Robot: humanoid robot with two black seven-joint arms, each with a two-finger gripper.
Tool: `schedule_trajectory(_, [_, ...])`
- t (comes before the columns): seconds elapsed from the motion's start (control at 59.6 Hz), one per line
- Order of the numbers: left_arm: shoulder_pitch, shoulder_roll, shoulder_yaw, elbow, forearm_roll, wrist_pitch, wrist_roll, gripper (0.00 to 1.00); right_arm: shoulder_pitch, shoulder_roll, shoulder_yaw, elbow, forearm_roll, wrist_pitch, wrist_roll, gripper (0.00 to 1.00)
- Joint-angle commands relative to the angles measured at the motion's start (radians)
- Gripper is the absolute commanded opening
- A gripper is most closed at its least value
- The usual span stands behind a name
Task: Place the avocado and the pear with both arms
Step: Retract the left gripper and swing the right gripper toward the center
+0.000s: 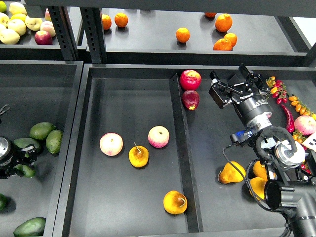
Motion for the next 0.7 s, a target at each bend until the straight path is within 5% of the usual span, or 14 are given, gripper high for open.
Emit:
schedule_trajectory(0.0, [0.005, -0.012, 0.001, 0.022, 0.001, 0.000, 0.000, 0.30, 0.000, 0.000, 0.000, -0.001, 0.000, 0.000, -0.001, 1.00])
schedule_trajectory(0.688, [0.004, -0.030, 0.001, 0.044, 0.027, 0.000, 0.000, 0.53, -0.002, 0.000, -0.005, 0.003, 0.000, 0.003, -0.001, 1.00])
